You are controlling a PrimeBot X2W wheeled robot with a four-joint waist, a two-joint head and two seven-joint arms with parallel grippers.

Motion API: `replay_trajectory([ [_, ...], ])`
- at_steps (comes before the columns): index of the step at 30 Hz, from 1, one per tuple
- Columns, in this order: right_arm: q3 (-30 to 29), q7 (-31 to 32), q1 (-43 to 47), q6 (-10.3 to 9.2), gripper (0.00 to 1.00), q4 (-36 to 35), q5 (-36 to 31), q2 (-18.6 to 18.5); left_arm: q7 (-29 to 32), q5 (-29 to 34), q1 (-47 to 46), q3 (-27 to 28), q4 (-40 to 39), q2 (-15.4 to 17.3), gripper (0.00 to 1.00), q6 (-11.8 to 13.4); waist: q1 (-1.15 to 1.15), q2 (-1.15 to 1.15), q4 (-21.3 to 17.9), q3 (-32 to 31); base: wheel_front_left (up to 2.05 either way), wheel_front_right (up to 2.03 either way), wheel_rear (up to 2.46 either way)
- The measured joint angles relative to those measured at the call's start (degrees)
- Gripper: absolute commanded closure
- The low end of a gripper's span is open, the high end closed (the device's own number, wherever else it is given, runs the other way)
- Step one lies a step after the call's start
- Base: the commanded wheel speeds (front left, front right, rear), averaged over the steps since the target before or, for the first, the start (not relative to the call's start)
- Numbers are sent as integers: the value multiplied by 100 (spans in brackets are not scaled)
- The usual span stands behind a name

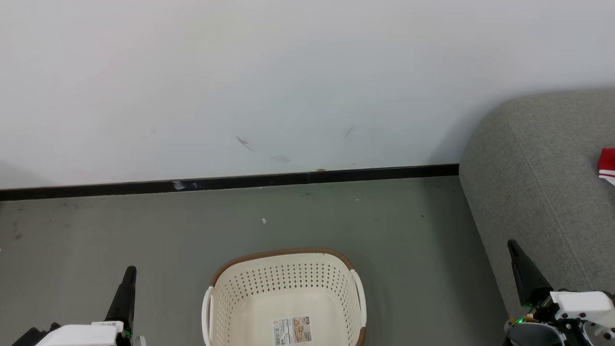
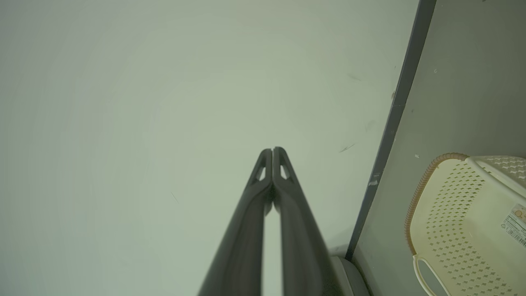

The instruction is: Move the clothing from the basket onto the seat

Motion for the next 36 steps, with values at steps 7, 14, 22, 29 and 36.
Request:
replay_trajectory([
  [7, -2, 0, -1, -1, 100, 2, 0, 1, 0, 0, -9, 3, 5, -2, 100, -18, 0, 0, 0, 0, 0, 0, 0],
  [14, -5, 1, -2, -1, 100, 3, 0, 1, 7, 0, -10, 4, 9, -3, 100, -19, 0, 0, 0, 0, 0, 0, 0],
  [22, -10, 1, -19, -1, 100, 4, 0, 2, 7, 0, -10, 7, 18, -3, 100, -19, 0, 0, 0, 0, 0, 0, 0],
  [29, -14, 2, -19, -1, 100, 5, 0, 3, 7, 0, -12, 10, 22, -4, 100, -24, -1, 0, 0, 0, 0, 0, 0],
  [36, -20, 7, -19, -1, 100, 7, -1, 4, 8, 0, -12, 11, 25, -5, 100, -24, -1, 0, 0, -1, 0, 0, 0],
])
